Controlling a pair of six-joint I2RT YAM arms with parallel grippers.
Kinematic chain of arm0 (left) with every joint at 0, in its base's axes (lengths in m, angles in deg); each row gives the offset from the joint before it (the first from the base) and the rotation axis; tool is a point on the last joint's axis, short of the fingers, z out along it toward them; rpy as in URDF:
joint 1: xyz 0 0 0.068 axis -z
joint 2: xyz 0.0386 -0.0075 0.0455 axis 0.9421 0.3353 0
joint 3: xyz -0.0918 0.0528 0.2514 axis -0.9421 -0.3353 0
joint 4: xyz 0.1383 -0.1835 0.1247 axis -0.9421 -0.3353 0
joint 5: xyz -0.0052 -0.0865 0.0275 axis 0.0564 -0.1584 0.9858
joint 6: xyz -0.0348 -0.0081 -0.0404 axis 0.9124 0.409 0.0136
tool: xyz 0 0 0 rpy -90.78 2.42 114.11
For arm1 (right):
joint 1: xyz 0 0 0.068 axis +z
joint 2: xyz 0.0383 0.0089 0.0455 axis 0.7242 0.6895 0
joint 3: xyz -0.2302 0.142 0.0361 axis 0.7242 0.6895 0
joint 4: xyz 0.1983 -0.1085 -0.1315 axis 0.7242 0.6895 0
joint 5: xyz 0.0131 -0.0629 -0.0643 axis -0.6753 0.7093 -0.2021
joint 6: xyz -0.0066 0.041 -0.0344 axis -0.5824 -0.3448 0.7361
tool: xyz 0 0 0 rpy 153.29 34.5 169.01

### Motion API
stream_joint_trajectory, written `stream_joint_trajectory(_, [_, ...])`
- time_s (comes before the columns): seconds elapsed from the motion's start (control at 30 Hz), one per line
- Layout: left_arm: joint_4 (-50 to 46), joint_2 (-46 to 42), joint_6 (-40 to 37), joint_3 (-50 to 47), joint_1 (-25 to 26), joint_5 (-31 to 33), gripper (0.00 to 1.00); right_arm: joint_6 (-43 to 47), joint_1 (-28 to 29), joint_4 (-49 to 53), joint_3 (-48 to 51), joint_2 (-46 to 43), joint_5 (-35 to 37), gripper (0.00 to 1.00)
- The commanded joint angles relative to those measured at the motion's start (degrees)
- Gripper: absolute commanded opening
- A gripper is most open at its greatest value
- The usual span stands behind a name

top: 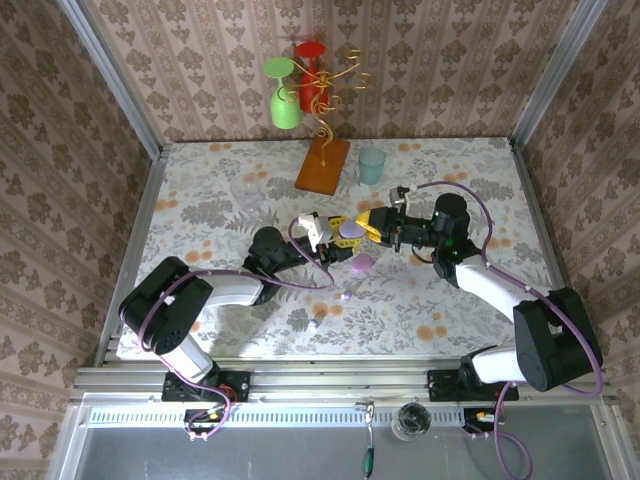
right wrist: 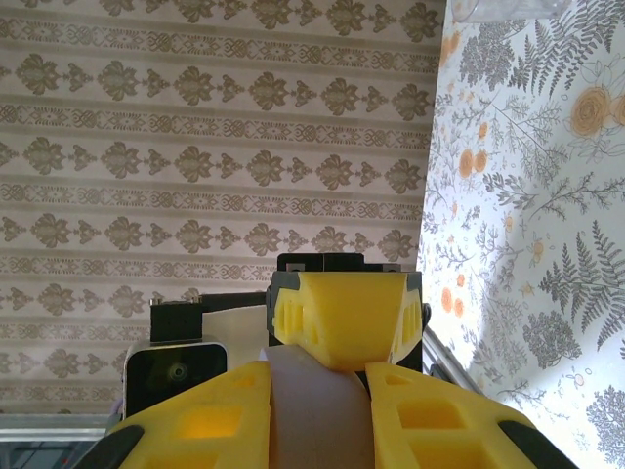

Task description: Insert the wireless bluetooth earbuds into the charging case

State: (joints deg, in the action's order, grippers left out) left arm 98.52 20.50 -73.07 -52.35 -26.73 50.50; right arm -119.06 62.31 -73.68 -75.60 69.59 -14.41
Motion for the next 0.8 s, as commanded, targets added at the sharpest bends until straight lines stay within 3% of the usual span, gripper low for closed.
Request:
stream_joint_trajectory(0.0, [1.9, 0.6, 0.6, 0.6, 0.5, -3.5, 0.35, 1.3, 0.4, 0.5, -0.6, -1.5, 1.0, 0.32])
stream_joint_trajectory(0.13, [1.8, 0.0, 5.2, 0.5, -0.8, -6.6, 0.34, 14.3, 0.2, 16.7, -3.3, -5.7, 3.7, 0.63])
stream_joint_trajectory(0.3, [1.6, -2.7, 6.8, -2.9, -1.5, -11.1, 0.34, 34.5, 0.1, 36.5, -8.0, -10.5, 10.0, 0.8])
stream_joint_trajectory(0.53, [1.6, -4.8, 14.1, -4.2, -2.1, -17.5, 0.34, 66.4, 4.0, 47.2, -10.3, -16.1, 17.3, 0.89])
stream_joint_trajectory(0.77, [1.6, -5.5, 17.2, -4.0, -2.2, -17.1, 0.33, 79.8, 9.5, 52.7, -11.8, -16.8, 18.9, 0.91])
